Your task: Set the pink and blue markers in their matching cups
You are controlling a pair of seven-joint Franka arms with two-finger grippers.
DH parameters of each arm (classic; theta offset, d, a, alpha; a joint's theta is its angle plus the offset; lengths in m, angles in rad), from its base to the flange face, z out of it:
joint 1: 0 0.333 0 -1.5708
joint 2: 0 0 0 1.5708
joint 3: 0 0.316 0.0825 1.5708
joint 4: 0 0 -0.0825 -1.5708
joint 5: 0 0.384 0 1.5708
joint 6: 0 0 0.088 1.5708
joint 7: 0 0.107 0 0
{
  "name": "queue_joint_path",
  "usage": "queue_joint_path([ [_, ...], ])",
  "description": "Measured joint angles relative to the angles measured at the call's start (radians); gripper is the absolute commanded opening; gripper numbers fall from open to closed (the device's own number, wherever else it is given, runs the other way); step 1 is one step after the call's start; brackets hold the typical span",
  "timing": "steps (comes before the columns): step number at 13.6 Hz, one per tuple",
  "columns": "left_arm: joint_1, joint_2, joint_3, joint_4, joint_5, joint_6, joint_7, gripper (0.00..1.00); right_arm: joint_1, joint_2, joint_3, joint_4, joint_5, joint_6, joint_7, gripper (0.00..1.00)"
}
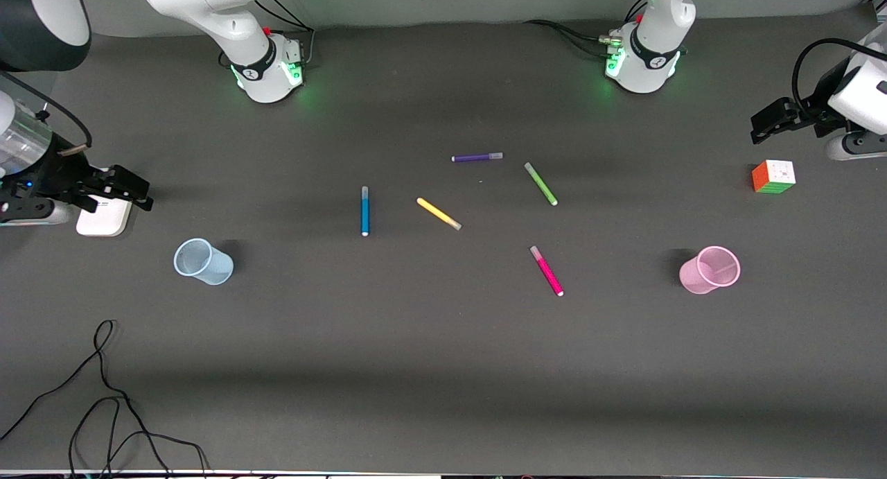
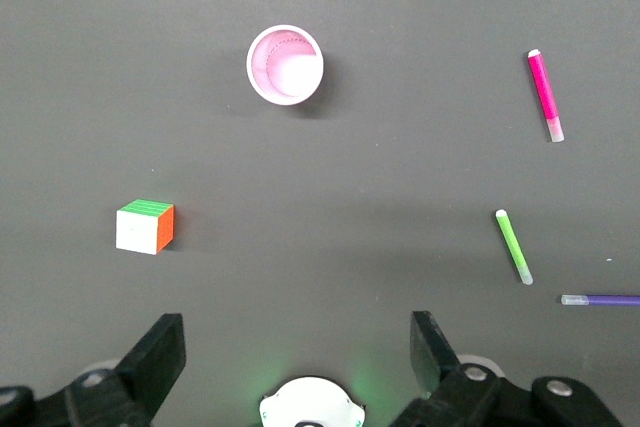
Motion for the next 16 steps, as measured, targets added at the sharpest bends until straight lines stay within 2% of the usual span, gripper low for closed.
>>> queue_joint_path([
  [5, 0.000, -0.001, 0.001, 0.018, 0.000, -0.038, 0.000, 1.00, 0.006, 0.022, 0.001, 0.005, 0.000, 0.001, 0.006, 1.00],
  [12, -0.028, 0.006, -0.011, 0.042, -0.006, -0.050, 0.000, 1.00, 0.118, 0.164, 0.005, 0.013, 0.021, -0.075, 0.008, 1.00],
  [16, -0.126, 0.112, -0.021, 0.108, -0.007, -0.049, -0.066, 1.00, 0.180, 0.259, 0.007, 0.054, 0.087, -0.091, 0.013, 1.00],
])
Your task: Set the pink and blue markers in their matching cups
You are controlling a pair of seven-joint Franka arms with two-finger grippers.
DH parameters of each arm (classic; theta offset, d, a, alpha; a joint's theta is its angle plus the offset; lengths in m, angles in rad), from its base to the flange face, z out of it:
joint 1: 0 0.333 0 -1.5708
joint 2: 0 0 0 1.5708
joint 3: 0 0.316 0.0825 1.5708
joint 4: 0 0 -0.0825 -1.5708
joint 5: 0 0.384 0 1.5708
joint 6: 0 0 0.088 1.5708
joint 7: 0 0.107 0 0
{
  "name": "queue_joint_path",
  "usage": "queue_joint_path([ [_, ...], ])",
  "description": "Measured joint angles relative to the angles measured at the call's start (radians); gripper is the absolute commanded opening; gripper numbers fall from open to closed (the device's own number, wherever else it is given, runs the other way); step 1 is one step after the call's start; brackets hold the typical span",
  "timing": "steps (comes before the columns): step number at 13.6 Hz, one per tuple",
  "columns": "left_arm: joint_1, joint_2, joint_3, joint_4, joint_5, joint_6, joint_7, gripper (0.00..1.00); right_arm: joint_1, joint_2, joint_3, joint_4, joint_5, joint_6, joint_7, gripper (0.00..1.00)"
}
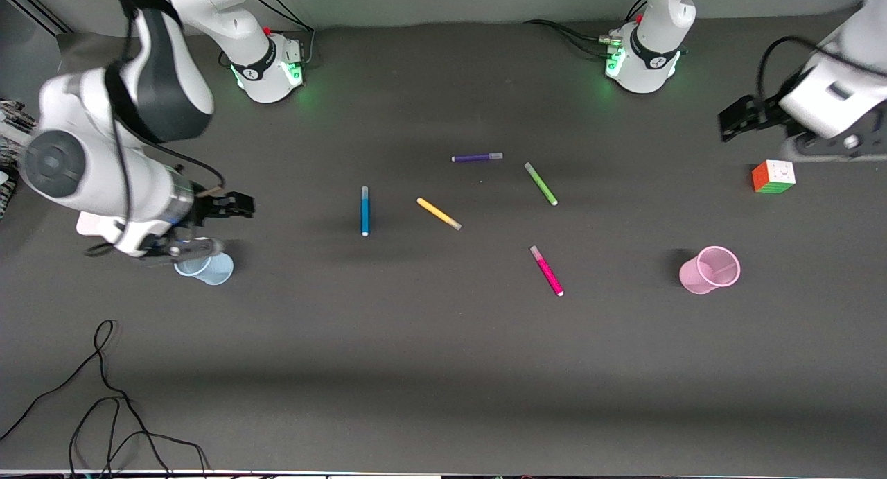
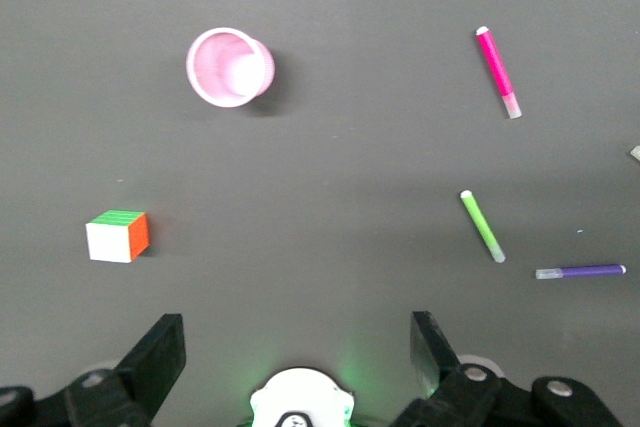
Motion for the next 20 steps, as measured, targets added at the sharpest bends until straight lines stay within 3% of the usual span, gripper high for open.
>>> queue_joint_path([
  [5, -0.179, 0.269, -0.010, 0.069, -0.001, 0.064, -0.369, 1.00, 0.030, 0.131, 0.008, 0.043, 0.091, -0.001, 0.001, 1.00],
  [9, -0.234, 0.486, -0.017, 0.181, -0.089, 0.136, -0.635, 0.99, 0.054, 0.236, 0.014, 0.095, 0.132, -0.003, 0.001, 1.00],
  [12, -0.244, 0.606, -0.019, 0.214, -0.123, 0.239, -0.683, 0.98, 0.079, 0.338, 0.016, 0.115, 0.138, -0.003, 0.001, 1.00],
  [20, -0.254, 0.818, -0.020, 0.210, -0.136, 0.458, -0.799, 0.89, 0.081, 0.566, 0.019, 0.224, 0.319, -0.007, 0.084, 1.00],
])
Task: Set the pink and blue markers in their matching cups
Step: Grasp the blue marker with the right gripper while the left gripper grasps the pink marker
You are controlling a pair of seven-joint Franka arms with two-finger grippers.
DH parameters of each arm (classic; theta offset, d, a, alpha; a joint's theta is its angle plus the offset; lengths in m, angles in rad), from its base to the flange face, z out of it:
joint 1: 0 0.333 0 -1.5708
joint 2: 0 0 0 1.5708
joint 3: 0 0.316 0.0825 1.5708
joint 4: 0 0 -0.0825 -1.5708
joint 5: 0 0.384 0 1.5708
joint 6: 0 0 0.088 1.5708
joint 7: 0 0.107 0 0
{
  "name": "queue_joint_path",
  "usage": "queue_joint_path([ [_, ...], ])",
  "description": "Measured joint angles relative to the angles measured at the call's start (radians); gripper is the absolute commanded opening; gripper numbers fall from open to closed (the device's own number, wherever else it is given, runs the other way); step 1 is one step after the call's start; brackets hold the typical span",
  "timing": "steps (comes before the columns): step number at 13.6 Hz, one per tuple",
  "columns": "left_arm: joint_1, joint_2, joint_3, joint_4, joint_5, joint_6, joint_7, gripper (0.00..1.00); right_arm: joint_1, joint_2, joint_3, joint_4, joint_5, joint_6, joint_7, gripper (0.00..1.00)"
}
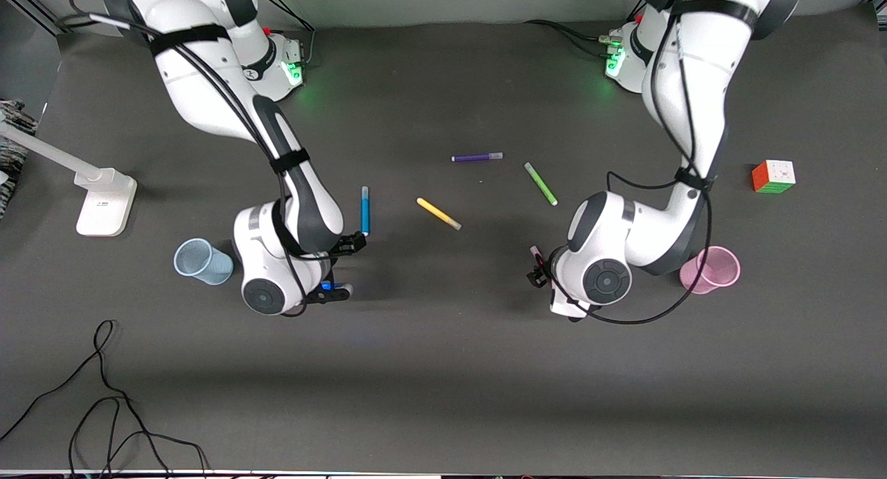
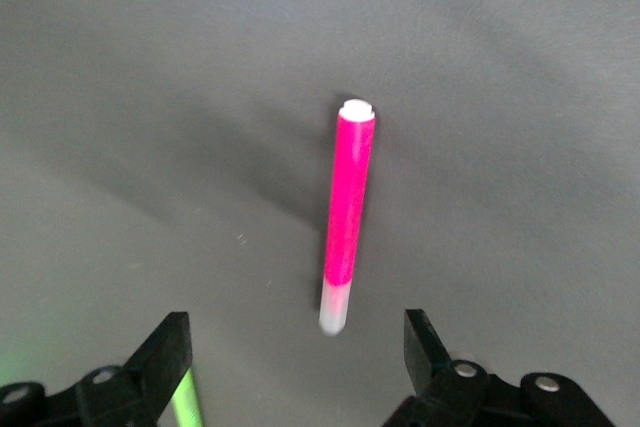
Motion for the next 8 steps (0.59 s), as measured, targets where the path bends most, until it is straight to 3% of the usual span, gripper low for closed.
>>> queue_joint_path([
  [2, -0.015, 0.021, -0.002, -0.025, 0.000, 0.052, -0.006, 0.83, 0.008, 0.044, 0.017, 0.020, 0.012, -0.004, 0.043, 1.00],
  [6, -0.027, 0.025, -0.005, -0.050, -0.001, 0.069, -0.012, 0.58, 0.028, 0.089, 0.040, 0.042, 0.013, -0.009, 0.080, 0.98],
  [8, -0.027, 0.025, -0.007, -0.057, -0.001, 0.070, -0.012, 0.40, 0.028, 0.103, 0.042, 0.043, 0.013, -0.010, 0.081, 0.83],
])
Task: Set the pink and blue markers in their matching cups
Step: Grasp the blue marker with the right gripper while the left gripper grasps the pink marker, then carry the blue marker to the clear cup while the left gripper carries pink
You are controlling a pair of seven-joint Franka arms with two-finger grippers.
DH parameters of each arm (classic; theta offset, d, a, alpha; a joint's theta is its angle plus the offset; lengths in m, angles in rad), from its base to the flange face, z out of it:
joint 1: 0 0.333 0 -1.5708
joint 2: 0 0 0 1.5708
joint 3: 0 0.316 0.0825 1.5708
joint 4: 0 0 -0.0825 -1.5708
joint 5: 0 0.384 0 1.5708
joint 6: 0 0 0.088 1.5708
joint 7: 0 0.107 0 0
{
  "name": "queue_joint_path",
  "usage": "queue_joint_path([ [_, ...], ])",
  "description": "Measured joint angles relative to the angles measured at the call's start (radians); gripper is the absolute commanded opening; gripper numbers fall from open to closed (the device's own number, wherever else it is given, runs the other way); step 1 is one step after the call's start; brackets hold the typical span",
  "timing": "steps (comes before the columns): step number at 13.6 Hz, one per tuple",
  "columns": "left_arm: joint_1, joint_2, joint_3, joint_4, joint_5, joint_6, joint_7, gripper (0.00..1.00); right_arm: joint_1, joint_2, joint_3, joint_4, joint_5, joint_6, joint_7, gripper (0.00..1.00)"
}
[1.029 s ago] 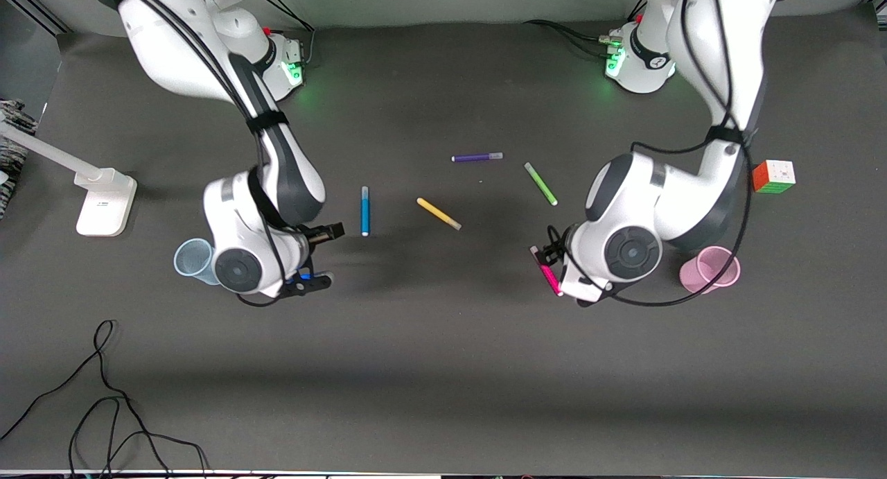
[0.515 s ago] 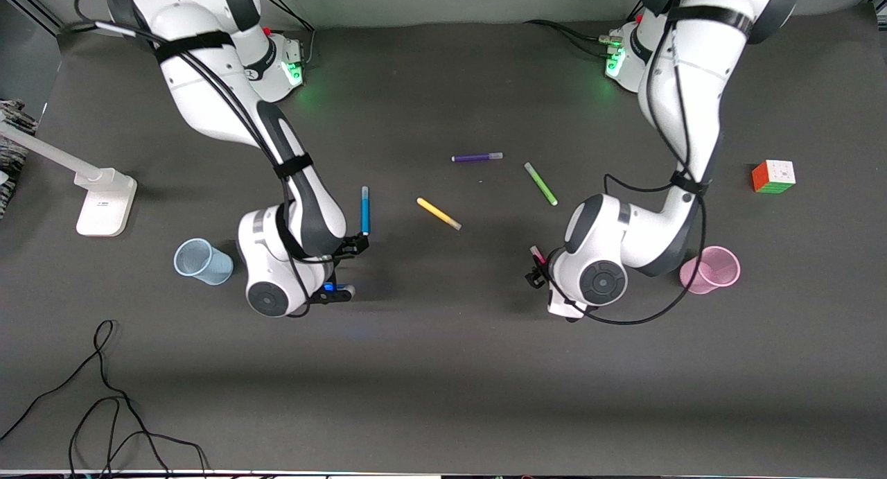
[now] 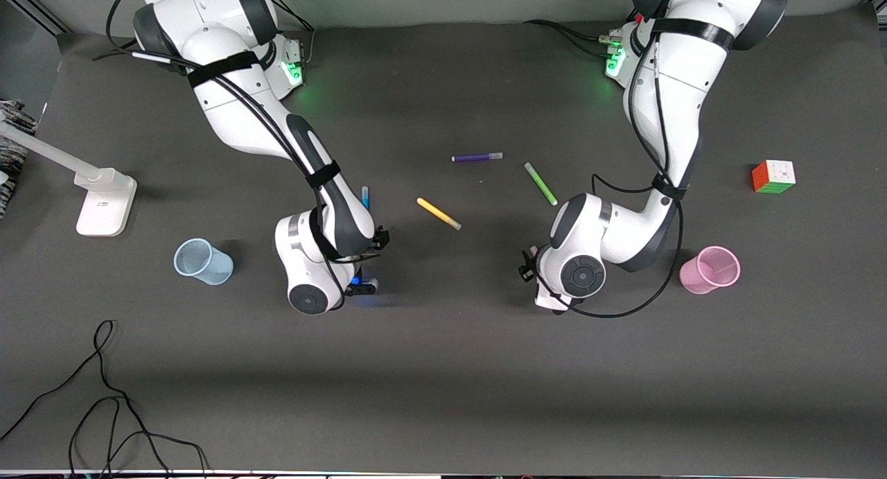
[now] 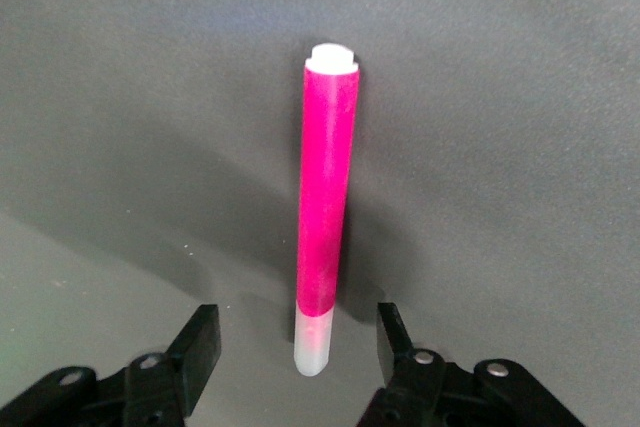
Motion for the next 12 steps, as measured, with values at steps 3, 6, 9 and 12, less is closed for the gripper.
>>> queue_joint_path([
  [3, 0.000, 0.000, -0.001, -0.004, 0.000, 0.005, 0.000, 0.00, -0.001, 0.009, -0.001, 0.006, 0.000, -0.005, 0.000, 0.27],
  [6, 0.000, -0.004, -0.002, -0.004, 0.000, 0.003, 0.000, 0.00, -0.003, 0.009, -0.003, 0.013, 0.000, -0.017, 0.000, 0.00],
  [9, 0.011, -0.040, 0.000, 0.030, 0.000, -0.118, 0.006, 0.00, -0.005, 0.009, -0.003, 0.015, 0.000, -0.019, 0.000, 0.00],
  [12, 0.090, -0.135, 0.006, 0.138, -0.033, -0.424, 0.082, 0.00, -0.005, 0.008, -0.005, 0.033, 0.000, -0.018, 0.002, 0.00],
])
